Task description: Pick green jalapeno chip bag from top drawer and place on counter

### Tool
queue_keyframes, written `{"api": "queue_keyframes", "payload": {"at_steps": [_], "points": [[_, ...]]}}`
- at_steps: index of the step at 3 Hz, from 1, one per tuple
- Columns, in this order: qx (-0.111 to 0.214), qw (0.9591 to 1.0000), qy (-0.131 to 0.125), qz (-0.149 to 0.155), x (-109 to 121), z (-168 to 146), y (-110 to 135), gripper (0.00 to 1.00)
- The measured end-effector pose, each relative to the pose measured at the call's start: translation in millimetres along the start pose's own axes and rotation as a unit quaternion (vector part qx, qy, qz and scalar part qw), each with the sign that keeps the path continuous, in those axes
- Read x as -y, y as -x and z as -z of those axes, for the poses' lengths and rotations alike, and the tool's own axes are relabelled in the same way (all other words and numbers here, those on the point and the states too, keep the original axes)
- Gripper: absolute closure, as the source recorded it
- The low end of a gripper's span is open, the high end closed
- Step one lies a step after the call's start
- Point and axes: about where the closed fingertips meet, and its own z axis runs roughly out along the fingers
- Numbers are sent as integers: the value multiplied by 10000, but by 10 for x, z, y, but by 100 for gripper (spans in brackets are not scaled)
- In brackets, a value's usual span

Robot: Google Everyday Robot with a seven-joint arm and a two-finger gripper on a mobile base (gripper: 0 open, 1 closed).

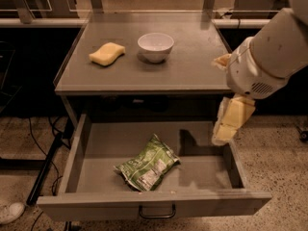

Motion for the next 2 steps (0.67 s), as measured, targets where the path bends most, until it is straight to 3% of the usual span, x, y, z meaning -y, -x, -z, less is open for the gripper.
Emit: {"api": "queue_keyframes", "payload": {"at_steps": [1,2], "points": [[328,9989,154,308,-165,-522,305,0],[328,9989,154,308,-165,-522,305,0]]}}
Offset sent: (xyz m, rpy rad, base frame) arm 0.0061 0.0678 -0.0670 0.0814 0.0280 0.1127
